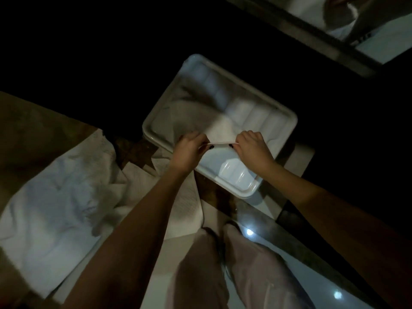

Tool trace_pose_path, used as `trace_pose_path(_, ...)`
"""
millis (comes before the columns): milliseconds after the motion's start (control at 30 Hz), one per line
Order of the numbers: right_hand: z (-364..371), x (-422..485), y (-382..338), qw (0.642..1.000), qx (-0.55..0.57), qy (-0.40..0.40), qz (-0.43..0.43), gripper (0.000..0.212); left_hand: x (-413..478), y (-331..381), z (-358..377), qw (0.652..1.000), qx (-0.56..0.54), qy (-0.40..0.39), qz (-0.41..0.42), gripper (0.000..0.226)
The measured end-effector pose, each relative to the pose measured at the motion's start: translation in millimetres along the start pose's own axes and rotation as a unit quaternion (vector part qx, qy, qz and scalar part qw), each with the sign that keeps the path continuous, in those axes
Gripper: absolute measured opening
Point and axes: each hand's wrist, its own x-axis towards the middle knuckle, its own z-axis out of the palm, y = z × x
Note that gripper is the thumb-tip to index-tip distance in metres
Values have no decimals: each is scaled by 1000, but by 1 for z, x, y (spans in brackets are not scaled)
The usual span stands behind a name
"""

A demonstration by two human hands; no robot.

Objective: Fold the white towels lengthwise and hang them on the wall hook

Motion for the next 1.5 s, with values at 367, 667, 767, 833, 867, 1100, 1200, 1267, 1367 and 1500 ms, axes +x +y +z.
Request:
trace_pose_path(367,-215,-108,-105,994,13,-36,98,35,-60,138,-217,999,-20,9,40,22)
trace_pose_path(667,-283,-253,-142,983,38,-1,180,28,-163,201,-271,999,11,-48,2,31)
trace_pose_path(767,-288,-296,-152,981,25,17,189,24,-192,216,-270,992,20,-116,-45,33)
trace_pose_path(833,-293,-322,-152,973,30,28,228,23,-211,225,-268,987,2,-152,-52,28)
trace_pose_path(867,-297,-336,-150,967,36,32,250,23,-221,229,-267,986,-14,-156,-51,27)
trace_pose_path(1100,-301,-448,-163,923,172,119,323,28,-320,292,-249,996,-79,-46,-23,32)
trace_pose_path(1200,-299,-506,-168,908,248,137,309,27,-371,337,-234,990,-140,-6,-18,21)
trace_pose_path(1267,-306,-538,-172,905,282,153,280,31,-397,366,-226,983,-180,28,-22,24)
trace_pose_path(1367,-331,-593,-172,897,316,196,239,37,-439,420,-220,977,-195,84,1,28)
trace_pose_path(1500,-370,-670,-175,890,306,260,215,17,-481,488,-225,970,-229,77,24,27)
